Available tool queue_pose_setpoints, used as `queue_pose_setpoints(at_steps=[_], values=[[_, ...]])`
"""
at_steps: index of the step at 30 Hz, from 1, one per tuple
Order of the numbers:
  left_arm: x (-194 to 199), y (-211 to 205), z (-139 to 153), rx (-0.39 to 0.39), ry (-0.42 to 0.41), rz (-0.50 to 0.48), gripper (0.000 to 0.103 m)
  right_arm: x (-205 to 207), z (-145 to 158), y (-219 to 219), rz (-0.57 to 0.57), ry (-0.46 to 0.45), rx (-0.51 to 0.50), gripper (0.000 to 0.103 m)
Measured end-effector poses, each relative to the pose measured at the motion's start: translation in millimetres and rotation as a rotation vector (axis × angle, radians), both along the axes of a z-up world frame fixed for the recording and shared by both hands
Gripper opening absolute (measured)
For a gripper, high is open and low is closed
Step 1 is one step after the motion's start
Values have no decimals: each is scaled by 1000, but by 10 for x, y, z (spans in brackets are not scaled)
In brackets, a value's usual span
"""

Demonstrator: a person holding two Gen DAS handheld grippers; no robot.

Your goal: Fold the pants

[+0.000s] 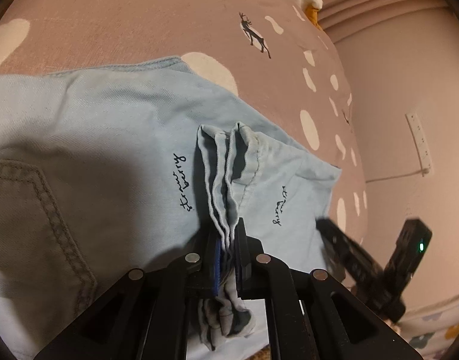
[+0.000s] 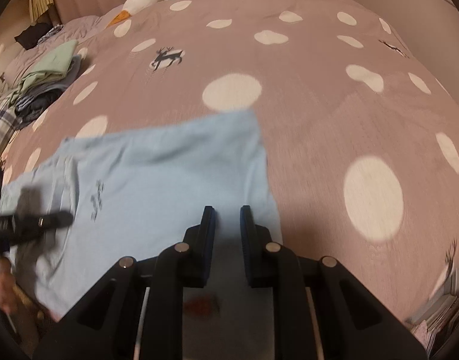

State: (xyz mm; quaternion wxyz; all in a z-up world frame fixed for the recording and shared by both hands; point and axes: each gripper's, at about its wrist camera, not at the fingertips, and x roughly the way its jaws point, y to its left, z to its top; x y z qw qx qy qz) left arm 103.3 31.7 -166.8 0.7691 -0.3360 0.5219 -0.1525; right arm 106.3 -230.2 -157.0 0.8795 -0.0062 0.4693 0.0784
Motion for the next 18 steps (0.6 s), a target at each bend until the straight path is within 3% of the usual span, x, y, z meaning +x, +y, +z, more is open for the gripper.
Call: queue_pose_setpoints(at_steps=[8, 14, 18], values=[[-38, -141, 67, 104, -40, -9, 6, -364, -12, -96, -27, 28, 21, 17], [-94, -318, 105, 238, -105, -16, 6, -354, -76, -103, -44, 17, 51, 17], [-133, -348, 96, 268, -129, -2, 7, -378, -88, -83, -44, -7, 47, 17]])
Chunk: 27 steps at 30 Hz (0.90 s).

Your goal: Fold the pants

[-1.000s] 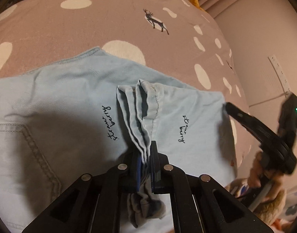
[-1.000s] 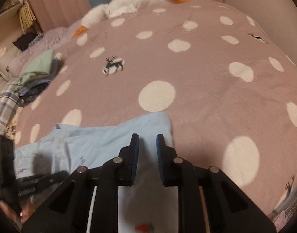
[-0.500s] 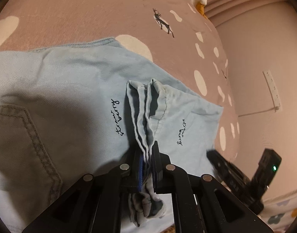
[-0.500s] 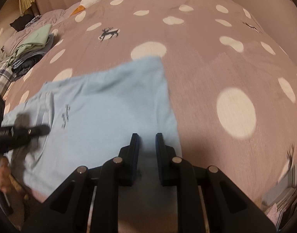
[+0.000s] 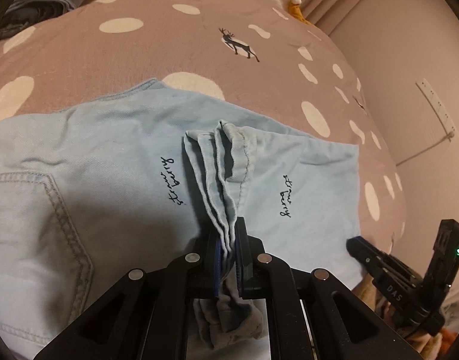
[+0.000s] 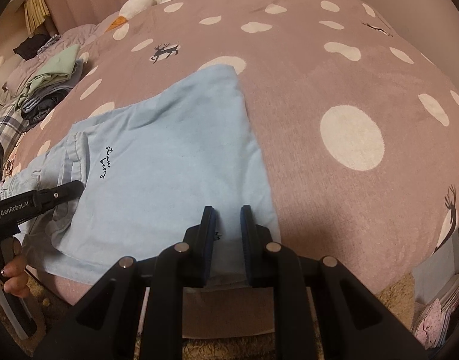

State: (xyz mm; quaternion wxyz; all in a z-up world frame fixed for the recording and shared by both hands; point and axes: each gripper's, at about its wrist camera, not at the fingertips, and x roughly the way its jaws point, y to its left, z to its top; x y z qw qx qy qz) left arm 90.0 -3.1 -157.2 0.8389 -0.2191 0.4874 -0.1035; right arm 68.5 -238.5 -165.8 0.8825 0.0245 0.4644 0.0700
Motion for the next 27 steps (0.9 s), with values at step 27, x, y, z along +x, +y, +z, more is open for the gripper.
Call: queue_pose_setpoints(at_steps=[27], values=[[-438, -63, 31, 94, -54, 53, 15, -53, -60, -37, -1, -84, 35, 17]])
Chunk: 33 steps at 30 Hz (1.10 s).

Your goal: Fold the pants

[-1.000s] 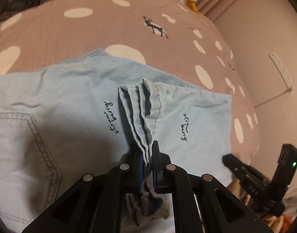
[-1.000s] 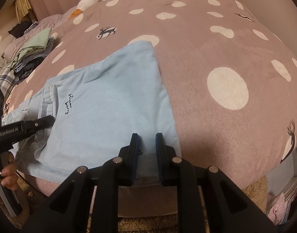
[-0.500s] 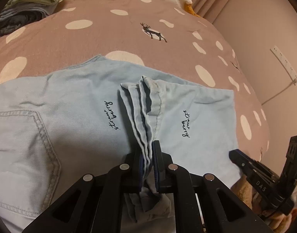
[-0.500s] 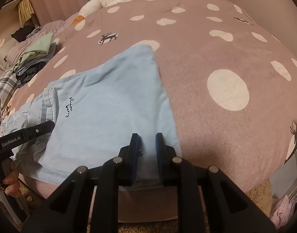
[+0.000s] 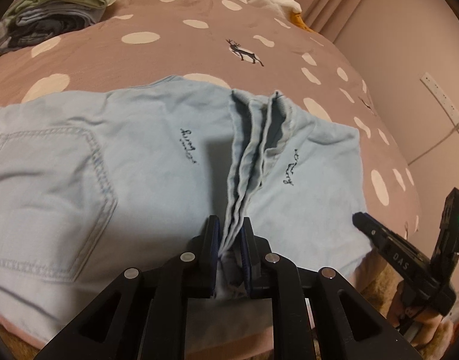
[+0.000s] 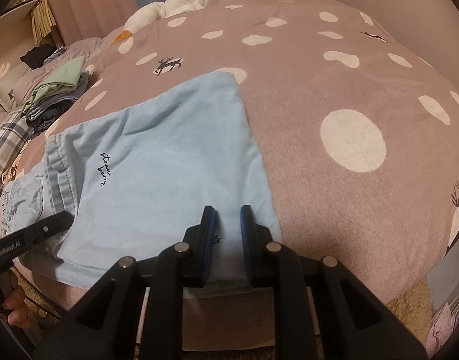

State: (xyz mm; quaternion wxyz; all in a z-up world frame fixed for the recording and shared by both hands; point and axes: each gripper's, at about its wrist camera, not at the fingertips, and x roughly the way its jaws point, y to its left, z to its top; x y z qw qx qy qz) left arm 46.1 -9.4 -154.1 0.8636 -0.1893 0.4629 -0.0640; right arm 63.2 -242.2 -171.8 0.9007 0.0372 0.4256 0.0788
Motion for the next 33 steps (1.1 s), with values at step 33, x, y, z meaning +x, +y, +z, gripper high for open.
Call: queue_pose_setpoints(at_steps=[33], values=[[-199, 222, -93, -134, -17, 33, 15, -30, 10, 50, -17, -6, -23, 18]])
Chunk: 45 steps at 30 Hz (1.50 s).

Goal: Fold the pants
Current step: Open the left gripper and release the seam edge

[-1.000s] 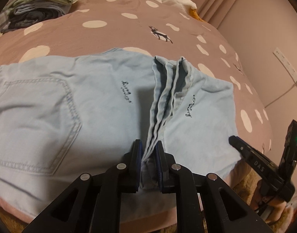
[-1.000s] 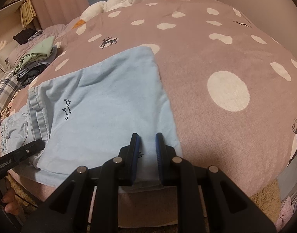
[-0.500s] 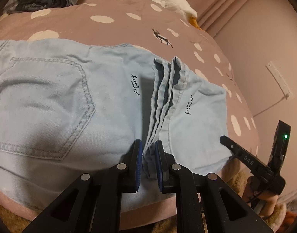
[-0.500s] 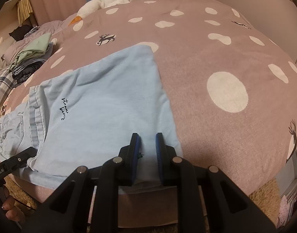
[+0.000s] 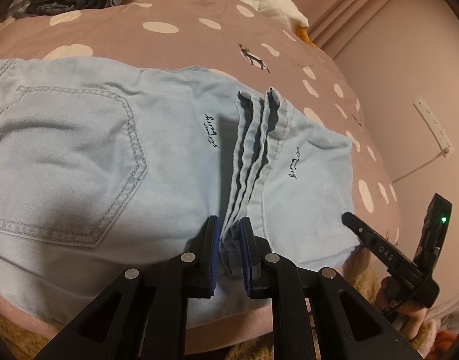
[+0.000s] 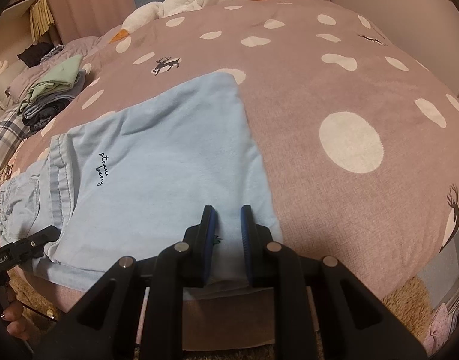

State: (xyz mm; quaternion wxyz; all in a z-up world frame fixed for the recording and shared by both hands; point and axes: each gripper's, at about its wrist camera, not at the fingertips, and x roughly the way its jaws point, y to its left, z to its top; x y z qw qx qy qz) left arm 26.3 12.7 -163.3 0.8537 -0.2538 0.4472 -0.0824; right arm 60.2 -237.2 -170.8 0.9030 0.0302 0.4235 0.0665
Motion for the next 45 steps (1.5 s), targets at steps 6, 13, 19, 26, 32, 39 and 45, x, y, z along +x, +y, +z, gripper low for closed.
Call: queue_pose_setpoints(at_steps=[6, 13, 19, 26, 32, 39, 45], values=[[60, -30, -12, 3, 1, 6, 15, 11, 4, -68, 12, 3, 33, 18], [56, -26, -20, -11, -5, 6, 15, 48, 17, -53, 14, 18, 28, 19], [53, -38, -22, -19, -5, 7, 15, 77, 20, -41, 15, 22, 25, 20], [83, 8, -35, -44, 8, 0, 15, 84, 16, -46, 17, 23, 36, 22], [59, 6, -39, -41, -9, 9, 15, 68, 5, -47, 20, 17, 34, 22], [59, 0, -28, -36, -10, 15, 15, 54, 7, -49, 17, 9, 35, 22], [15, -41, 149, 47, -8, -19, 17, 49, 39, -19, 24, 15, 33, 32]])
